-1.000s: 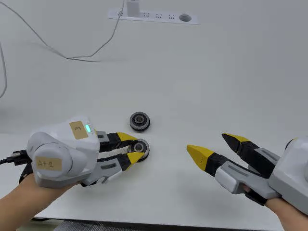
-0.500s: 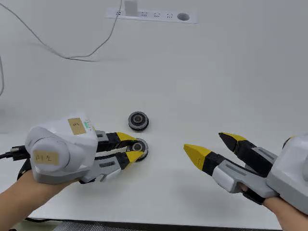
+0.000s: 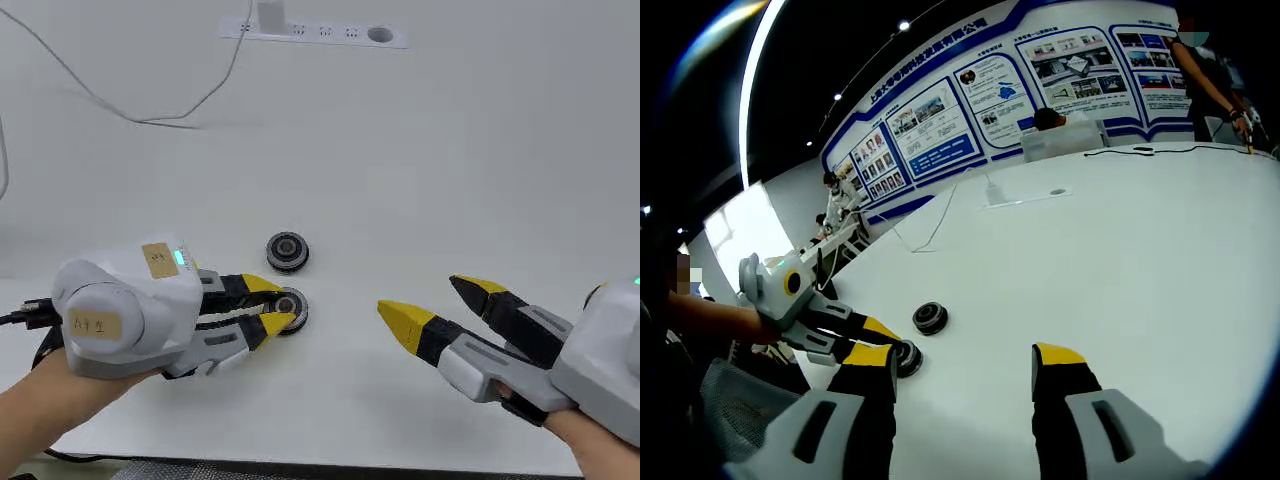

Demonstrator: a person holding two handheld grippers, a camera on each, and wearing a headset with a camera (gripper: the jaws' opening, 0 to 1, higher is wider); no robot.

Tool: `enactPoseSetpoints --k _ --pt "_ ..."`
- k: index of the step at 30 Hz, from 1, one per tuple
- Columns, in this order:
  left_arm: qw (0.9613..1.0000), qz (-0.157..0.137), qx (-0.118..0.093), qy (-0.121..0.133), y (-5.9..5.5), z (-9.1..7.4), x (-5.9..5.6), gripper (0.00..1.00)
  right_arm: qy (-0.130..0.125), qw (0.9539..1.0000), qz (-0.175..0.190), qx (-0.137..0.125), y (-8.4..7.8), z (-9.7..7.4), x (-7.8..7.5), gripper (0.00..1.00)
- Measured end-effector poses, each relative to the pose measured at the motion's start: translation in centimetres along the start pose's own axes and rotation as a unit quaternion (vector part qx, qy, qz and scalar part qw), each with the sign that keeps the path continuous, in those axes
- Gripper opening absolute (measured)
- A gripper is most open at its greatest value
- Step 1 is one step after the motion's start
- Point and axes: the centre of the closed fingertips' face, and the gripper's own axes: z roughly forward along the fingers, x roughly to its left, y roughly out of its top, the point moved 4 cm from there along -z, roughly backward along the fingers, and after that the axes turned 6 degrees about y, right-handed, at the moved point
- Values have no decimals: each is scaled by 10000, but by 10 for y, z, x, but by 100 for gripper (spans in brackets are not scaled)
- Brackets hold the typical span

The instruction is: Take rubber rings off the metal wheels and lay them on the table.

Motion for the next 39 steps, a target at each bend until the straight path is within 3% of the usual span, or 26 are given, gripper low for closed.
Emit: enactPoseSetpoints --k 8,12,19,20,26,32,39 --pt "9986 467 230 -57 2 1 -1 13 522 9980 352 -15 -5 11 24 55" --pt "9984 479 271 -103 1 1 1 13 850 9947 570 -4 -7 20 37 56" --pt "9983 514 251 -144 0 2 2 13 1119 9883 1034 86 -13 31 45 59" --pt "9983 523 232 -146 -1 2 2 13 1134 9863 1194 63 -12 33 46 59" --pt "9984 526 144 -123 -2 1 2 13 1195 9831 1387 -33 -12 45 47 60" --pt "9982 563 119 -147 -2 2 3 13 1319 9745 1817 -61 -14 60 53 60" --pt "9984 531 25 -173 -3 1 3 13 1379 9721 1880 251 -24 73 58 60"
